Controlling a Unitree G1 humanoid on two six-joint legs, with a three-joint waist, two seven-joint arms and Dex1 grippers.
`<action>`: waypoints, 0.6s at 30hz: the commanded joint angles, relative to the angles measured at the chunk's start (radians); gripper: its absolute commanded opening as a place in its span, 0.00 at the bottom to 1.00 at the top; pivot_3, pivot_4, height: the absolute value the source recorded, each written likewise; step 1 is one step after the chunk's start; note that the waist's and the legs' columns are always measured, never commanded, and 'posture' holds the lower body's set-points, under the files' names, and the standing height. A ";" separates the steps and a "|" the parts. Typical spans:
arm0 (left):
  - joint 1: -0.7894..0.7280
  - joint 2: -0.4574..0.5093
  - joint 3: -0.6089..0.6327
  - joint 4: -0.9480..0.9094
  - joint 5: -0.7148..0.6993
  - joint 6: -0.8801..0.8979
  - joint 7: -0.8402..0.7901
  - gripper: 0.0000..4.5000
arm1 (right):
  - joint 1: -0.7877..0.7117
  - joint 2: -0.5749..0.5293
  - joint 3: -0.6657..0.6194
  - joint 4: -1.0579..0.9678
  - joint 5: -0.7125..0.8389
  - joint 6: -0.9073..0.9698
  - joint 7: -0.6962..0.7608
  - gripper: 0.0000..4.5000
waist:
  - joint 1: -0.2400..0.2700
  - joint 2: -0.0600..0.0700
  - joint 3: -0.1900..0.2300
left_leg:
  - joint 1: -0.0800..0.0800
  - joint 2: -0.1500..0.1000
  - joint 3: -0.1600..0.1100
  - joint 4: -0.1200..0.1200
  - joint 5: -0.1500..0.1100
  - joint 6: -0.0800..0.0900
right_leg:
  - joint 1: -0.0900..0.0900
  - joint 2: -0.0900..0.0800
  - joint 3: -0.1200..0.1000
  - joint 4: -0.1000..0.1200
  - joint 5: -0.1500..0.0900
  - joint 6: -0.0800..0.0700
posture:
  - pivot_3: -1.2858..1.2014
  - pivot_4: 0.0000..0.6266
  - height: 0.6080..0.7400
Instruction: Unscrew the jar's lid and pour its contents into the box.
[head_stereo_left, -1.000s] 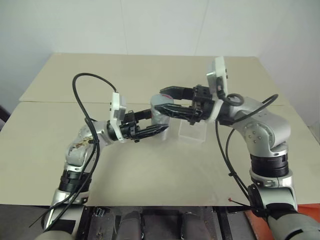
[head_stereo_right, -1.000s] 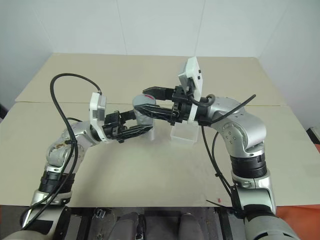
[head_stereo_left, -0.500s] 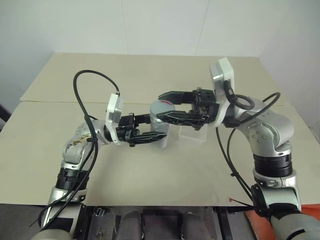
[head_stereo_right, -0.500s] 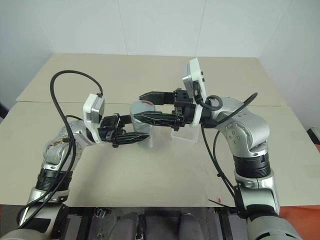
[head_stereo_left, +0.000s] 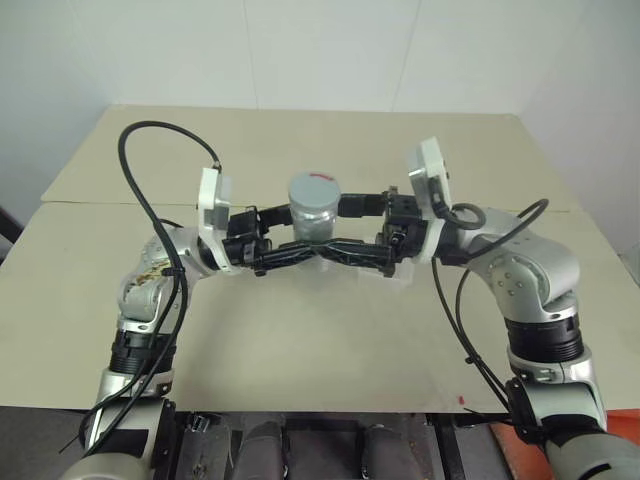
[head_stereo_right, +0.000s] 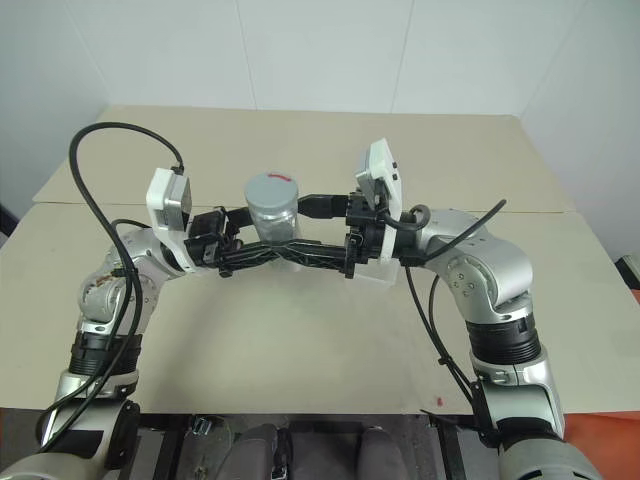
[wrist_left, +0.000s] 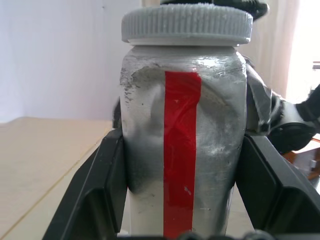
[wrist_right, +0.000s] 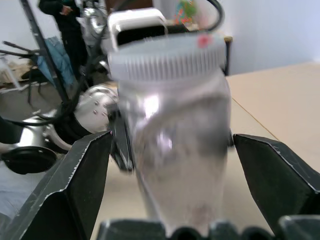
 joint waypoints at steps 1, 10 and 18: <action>0.003 -0.022 0.013 0.011 0.073 -0.077 0.095 0.60 | 0.018 -0.010 -0.043 -0.074 -0.026 -0.026 -0.076 0.99 | 0.003 0.000 0.000 | 0.000 0.000 0.000 0.000 0.000 0.000 | 0.000 0.000 0.000 0.000 0.000 0.000 | 0.52 0.24 1.00; -0.020 -0.154 -0.036 0.122 0.360 -0.221 0.488 0.60 | 0.019 0.070 -0.084 -0.170 -0.146 0.005 -0.441 0.99 | 0.010 0.000 0.000 | 0.000 0.000 0.002 0.000 0.000 0.000 | 0.000 0.000 0.000 0.000 0.000 0.000 | 0.52 0.24 1.00; -0.013 -0.267 -0.066 0.120 0.455 -0.245 0.688 0.60 | -0.040 0.168 0.023 -0.150 -0.282 0.046 -0.627 0.99 | 0.008 0.000 0.000 | -0.001 0.000 0.004 0.000 0.000 0.000 | 0.000 0.000 0.000 0.001 0.000 0.000 | 0.52 0.24 1.00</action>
